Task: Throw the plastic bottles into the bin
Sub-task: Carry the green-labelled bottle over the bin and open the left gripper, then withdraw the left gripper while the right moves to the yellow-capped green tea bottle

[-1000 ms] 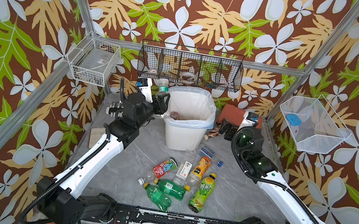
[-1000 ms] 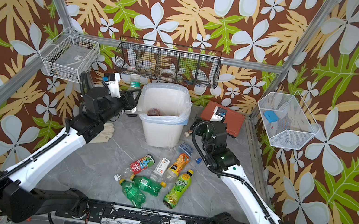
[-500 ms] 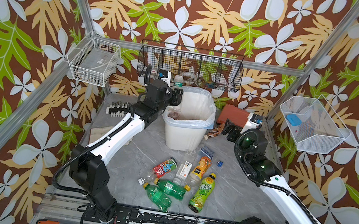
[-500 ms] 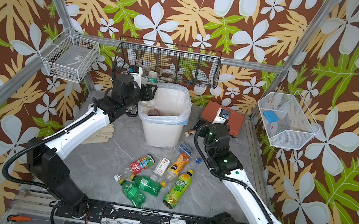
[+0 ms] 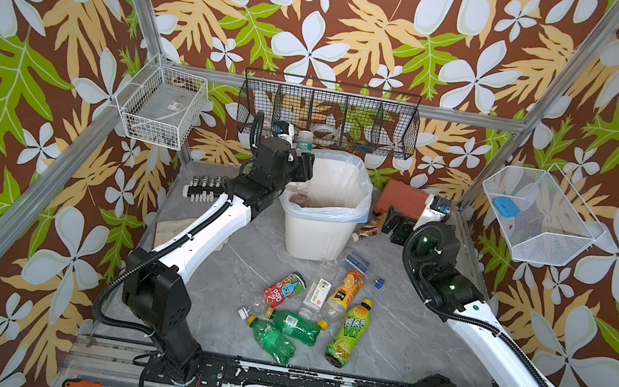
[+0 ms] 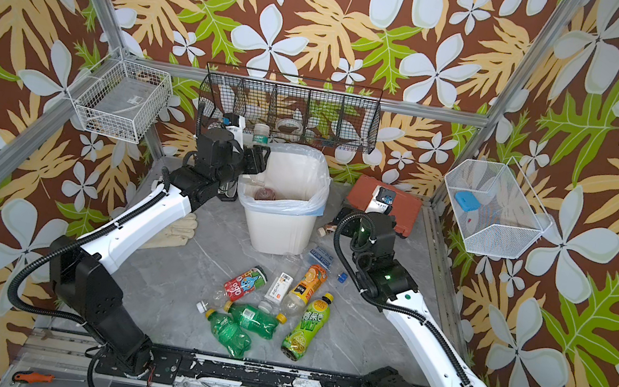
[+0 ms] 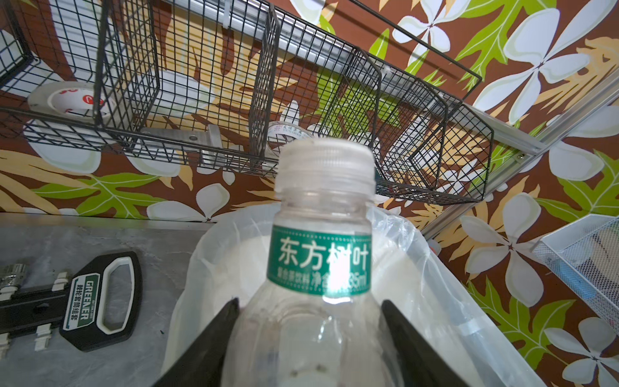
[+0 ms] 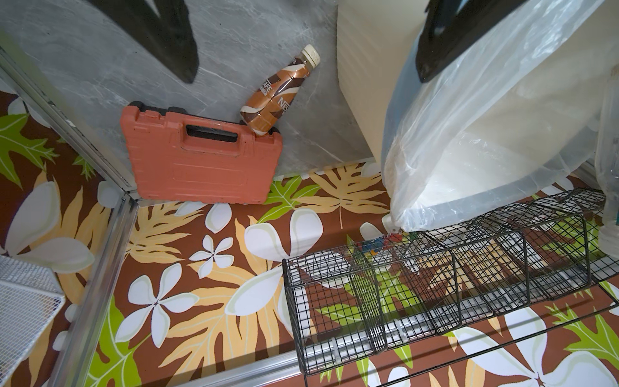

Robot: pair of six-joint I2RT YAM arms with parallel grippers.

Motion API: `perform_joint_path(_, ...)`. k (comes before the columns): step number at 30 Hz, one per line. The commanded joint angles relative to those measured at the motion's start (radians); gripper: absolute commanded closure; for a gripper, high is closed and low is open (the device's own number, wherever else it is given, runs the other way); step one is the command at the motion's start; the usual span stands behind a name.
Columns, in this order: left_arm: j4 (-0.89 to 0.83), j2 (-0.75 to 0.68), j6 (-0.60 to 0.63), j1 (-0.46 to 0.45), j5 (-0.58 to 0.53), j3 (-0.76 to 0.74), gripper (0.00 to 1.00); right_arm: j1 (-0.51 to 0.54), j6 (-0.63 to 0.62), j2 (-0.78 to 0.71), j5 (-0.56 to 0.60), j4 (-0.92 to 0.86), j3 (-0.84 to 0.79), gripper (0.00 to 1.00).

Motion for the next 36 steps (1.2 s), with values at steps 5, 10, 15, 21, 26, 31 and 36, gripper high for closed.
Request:
perform_joint_path(5,0.019,-0.05,0.015,0.002,-0.049,-0.007,0.0,0.0,-0.004,0.002,0.009,0.007,0.01,0.0)
perform_joint_path(10,0.13,-0.179,0.038,0.003,-0.091,-0.148,0.0,0.0,-0.001,0.003,0.002,0.006,0.008,0.0)
perform_joint_path(15,0.393,-0.418,0.05,0.003,-0.129,-0.574,0.0,0.0,0.018,0.007,-0.012,0.0,-0.003,0.0)
perform_joint_path(21,0.491,-0.604,-0.043,0.013,-0.164,-0.958,0.0,0.0,0.035,0.016,-0.028,-0.004,-0.01,0.01)
perform_joint_path(26,0.467,-0.636,-0.055,0.013,-0.178,-0.998,0.0,0.0,0.061,0.031,-0.054,-0.022,-0.004,0.0)
perform_joint_path(31,0.473,-0.624,-0.041,0.013,-0.167,-0.986,0.0,0.0,0.091,0.02,-0.06,-0.071,-0.003,0.0)
perform_joint_path(36,0.489,-0.61,-0.032,0.013,-0.161,-0.979,0.0,0.0,0.128,-0.007,-0.063,-0.147,-0.02,0.01)
